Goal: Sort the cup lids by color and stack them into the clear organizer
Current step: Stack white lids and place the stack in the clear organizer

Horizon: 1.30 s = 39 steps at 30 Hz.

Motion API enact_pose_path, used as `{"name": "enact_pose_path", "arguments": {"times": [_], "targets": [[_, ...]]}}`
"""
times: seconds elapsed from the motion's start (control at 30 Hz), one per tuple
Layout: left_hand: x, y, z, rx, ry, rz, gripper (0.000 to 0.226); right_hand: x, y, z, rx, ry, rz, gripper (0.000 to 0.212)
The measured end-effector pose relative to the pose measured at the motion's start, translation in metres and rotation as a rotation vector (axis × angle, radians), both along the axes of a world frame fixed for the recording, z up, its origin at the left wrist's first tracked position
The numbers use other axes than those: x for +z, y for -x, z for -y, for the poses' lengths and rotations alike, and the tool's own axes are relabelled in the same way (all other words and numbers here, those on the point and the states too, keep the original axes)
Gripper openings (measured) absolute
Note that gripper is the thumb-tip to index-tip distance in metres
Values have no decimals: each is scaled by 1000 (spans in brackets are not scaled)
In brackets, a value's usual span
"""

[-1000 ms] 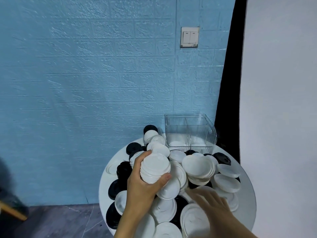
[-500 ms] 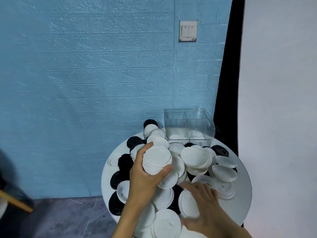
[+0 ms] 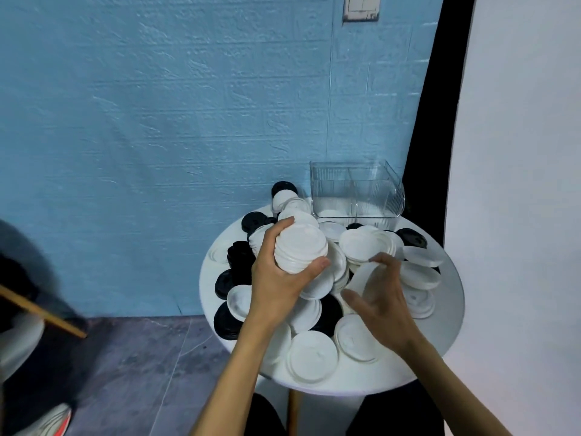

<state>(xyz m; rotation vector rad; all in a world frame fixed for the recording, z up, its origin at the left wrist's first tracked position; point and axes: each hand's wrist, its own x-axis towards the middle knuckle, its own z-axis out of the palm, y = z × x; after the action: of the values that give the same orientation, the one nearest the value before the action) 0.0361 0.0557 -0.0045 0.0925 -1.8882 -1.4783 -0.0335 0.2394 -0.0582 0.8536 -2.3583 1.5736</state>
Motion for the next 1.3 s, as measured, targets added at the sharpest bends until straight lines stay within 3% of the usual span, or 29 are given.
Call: {"name": "enact_pose_path", "arguments": {"times": [0.17,0.37,0.57,0.73,0.93,1.07,1.17,1.23,1.3], "targets": [[-3,2,1,10,17,2,73,-4,3,6,28,-2,65,48],[-8,1,2,-1,34,30,75,40,10,21,35,458,184,34],[-8,2,-2,-59,27,42,75,86,6,56,44,647,150,31],[-6,0,-7,-102,-43,57,74,84,-6,75,142,537,110,37],[-4,-6,-4,-95,-37,43,97,75,0,67,423,330,298,30],[-3,-8,-3,-106,9,24,77,79,-3,60,488,219,294,29],[-6,-8,1,-85,5,5,63,78,-8,43,538,148,321,48],[-5,-9,8,-66,-25,-11,60,66,-12,21,459,71,263,64],[-5,-9,13,-62,-51,-12,59,51,-16,-5,319,-206,112,83]]}}
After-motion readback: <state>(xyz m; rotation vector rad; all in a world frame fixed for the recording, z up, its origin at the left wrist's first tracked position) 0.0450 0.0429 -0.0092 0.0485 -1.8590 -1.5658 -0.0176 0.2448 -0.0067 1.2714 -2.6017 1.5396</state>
